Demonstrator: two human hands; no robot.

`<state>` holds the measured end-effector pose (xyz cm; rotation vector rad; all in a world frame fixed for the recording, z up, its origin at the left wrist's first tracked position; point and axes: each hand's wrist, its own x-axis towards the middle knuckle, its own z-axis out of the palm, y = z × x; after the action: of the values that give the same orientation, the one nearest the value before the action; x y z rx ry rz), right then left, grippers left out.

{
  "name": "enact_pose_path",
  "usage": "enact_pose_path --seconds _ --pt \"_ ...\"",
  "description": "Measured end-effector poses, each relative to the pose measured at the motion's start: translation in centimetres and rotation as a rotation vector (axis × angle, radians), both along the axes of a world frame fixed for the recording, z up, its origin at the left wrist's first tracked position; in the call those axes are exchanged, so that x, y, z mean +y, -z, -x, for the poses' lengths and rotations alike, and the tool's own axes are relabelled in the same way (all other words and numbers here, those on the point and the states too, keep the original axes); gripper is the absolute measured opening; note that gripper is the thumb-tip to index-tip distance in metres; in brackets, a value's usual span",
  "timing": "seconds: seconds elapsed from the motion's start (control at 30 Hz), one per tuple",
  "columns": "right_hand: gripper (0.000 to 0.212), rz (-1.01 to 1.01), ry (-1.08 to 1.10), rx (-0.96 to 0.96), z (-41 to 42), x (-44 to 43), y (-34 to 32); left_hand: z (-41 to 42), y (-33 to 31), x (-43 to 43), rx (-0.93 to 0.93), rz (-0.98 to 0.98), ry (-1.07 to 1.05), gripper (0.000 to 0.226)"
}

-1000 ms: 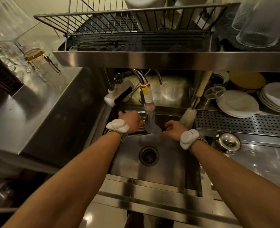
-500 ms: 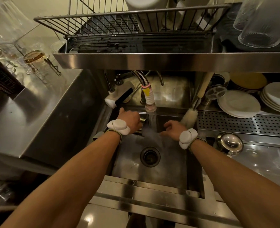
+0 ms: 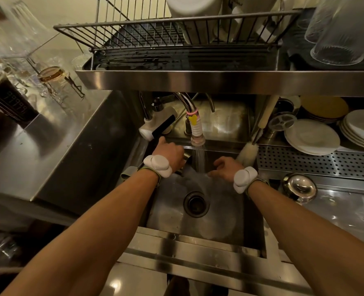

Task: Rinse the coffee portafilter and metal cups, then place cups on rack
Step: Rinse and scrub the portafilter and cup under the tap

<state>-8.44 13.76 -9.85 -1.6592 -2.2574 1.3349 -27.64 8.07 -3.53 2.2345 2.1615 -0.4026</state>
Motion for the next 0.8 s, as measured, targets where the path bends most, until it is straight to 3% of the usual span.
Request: enact_pose_path --seconds 0.17,0.37,0.53,0.63,0.8 --pt "0.062 0.010 0.008 0.001 0.0 0.1 0.7 0.3 0.9 0.4 -0.139 0.046 -0.132 0.026" --pt "0.077 0.049 0.012 0.005 -0.2 -0.2 2.6 0.4 3.1 0.3 -0.854 0.190 -0.530 0.027" --pt "0.113 0.103 0.142 0.301 1.3 -0.5 3.5 0.6 4.4 0.6 -1.195 0.219 -0.611 0.026" --pt "0.109 0.043 0.211 0.421 2.7 -0.4 3.3 1.0 4.7 0.6 -1.267 0.255 -0.665 0.029" --pt "0.097 -0.036 0.233 0.374 3.7 -0.9 3.7 2.4 5.3 0.6 -1.286 0.137 -0.704 0.034"
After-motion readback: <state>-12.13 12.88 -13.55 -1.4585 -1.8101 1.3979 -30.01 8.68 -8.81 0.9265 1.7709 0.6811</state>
